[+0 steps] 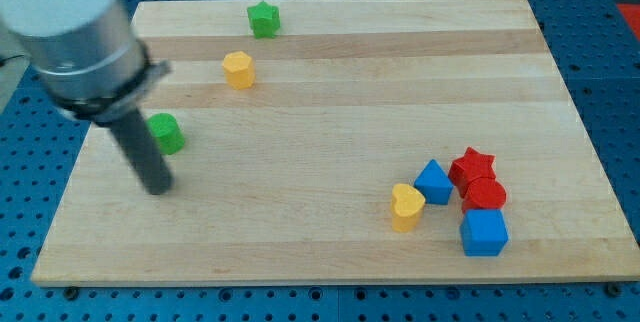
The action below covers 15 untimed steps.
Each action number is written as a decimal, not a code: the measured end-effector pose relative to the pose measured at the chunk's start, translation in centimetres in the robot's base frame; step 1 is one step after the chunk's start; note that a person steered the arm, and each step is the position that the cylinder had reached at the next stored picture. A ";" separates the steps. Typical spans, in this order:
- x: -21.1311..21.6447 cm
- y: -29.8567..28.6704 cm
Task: Push the green circle to the left of yellow heart
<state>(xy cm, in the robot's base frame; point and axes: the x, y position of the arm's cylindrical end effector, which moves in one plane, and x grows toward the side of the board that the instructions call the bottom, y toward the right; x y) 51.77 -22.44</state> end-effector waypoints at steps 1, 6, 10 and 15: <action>-1.9 -8.0; -7.9 11.4; -1.3 15.3; 2.1 26.2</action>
<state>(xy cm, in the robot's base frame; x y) 53.83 3.72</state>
